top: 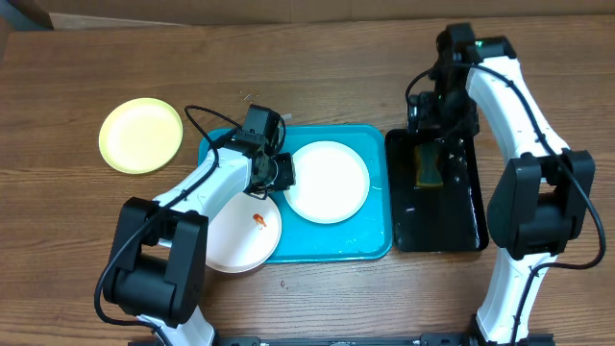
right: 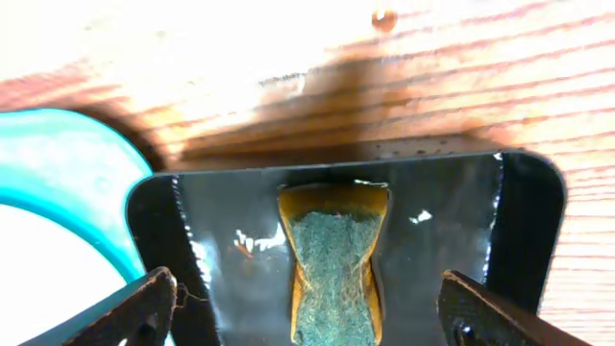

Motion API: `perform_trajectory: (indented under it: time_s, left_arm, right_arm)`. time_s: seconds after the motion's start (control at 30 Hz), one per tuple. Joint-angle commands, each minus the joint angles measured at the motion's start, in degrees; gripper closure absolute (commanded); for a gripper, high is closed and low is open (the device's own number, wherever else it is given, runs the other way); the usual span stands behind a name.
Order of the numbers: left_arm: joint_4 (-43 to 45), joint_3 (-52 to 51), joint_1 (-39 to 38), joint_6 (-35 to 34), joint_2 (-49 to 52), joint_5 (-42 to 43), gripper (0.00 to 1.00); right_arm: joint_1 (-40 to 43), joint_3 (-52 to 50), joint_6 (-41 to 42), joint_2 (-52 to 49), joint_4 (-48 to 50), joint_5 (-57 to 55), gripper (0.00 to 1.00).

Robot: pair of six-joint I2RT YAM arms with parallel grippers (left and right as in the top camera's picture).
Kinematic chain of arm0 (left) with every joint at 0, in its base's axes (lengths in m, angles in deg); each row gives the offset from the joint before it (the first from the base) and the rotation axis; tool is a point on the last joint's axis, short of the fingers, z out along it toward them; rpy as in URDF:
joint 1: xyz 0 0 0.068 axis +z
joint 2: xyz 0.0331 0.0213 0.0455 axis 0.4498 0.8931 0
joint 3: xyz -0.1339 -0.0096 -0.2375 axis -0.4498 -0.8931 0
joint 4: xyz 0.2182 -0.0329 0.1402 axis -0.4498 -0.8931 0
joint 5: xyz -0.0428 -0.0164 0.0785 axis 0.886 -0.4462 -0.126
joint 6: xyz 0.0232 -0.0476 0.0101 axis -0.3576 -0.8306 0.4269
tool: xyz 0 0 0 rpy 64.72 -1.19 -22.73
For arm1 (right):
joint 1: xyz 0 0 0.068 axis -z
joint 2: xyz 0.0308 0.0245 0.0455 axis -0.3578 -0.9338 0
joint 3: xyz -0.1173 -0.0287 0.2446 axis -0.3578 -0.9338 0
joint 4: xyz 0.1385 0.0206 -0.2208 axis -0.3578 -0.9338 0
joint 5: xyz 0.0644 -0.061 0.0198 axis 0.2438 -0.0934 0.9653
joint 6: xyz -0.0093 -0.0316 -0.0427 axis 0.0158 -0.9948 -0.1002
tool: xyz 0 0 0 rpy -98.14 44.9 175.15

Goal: Clean dirty plates on tray and stack at the side
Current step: 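Raise the right gripper away to the upper right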

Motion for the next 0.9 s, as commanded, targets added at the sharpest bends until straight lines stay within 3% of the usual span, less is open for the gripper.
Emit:
perform_trajectory:
  time_s: [0.0,0.2,0.57,0.7,0.87]
  left_arm:
    - [0.44,0.7,-0.74,0.44,2.27,0.2,0.86]
    - [0.68,0.72,-0.68,0.42,2.29,0.57,0.96]
    - [-5.25,5.03,4.35,-1.66,-5.2,2.82,0.96]
    - [-7.15,5.51,6.21,3.15,-6.6,7.21,0.96]
    - [-7.34,5.92,6.25,4.22,-6.67,6.99,0.96]
  right_arm:
    - [1.29,1.33,0.44,0.35,-0.15,0.28,0.09]
    - [6.12,1.33,1.79,0.35,1.51,0.28,0.0]
    - [15.82,1.31,3.85,0.33,2.51,0.26,0.0]
    - [16.26,1.31,3.87,0.33,2.51,0.26,0.0]
    - [16.26,1.31,3.87,0.33,2.49,0.26,0.0]
